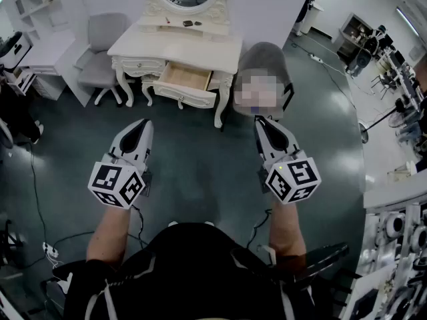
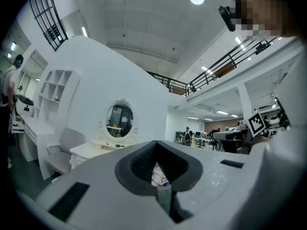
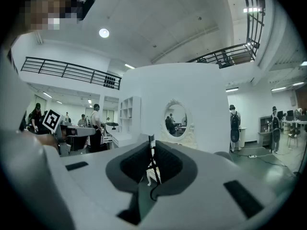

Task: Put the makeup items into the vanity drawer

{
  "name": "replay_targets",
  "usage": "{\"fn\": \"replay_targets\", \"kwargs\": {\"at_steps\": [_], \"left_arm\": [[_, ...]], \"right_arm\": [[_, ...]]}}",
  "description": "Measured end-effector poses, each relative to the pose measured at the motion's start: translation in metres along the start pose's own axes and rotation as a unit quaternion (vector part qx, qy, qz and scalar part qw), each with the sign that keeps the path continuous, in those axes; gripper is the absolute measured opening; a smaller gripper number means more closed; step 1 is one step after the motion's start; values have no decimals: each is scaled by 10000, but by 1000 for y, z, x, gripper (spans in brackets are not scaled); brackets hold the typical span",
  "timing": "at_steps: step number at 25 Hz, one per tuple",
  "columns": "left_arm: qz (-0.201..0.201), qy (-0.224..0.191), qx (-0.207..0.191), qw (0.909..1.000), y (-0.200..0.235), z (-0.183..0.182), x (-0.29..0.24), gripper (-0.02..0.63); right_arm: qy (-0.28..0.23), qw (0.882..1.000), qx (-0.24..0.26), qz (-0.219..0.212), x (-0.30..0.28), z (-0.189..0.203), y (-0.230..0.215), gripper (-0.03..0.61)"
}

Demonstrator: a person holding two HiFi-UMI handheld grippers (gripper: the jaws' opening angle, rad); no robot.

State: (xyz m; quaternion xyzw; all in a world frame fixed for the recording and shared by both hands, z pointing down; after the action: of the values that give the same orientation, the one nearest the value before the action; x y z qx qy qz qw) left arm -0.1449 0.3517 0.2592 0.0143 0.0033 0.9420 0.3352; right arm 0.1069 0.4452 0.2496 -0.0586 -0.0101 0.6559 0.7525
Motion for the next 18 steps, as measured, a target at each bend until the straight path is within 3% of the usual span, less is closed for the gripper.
{"fn": "replay_targets", "kwargs": {"at_steps": [9,18], "left_arm": [[248,181,-218,9993,-12,1,7,5],[300,58,-151,9994,1,-2,13,5]], "right_arm": [[29,9993,356,73,0,-3,14,34],[-109,9999,83,-36,-8,-10,31,35]]}}
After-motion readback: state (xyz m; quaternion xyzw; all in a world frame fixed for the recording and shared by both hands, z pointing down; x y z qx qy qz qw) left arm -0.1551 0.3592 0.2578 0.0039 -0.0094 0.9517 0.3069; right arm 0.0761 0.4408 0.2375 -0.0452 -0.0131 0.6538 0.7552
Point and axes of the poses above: the fingertips, and each gripper's own axes: x backward along the fingers, y to its left, z out of its underside, the point moved 1 cm from there along x, backward along the fingers, and after that the axes turned 6 degrees about -x, right-handed, at the moved point
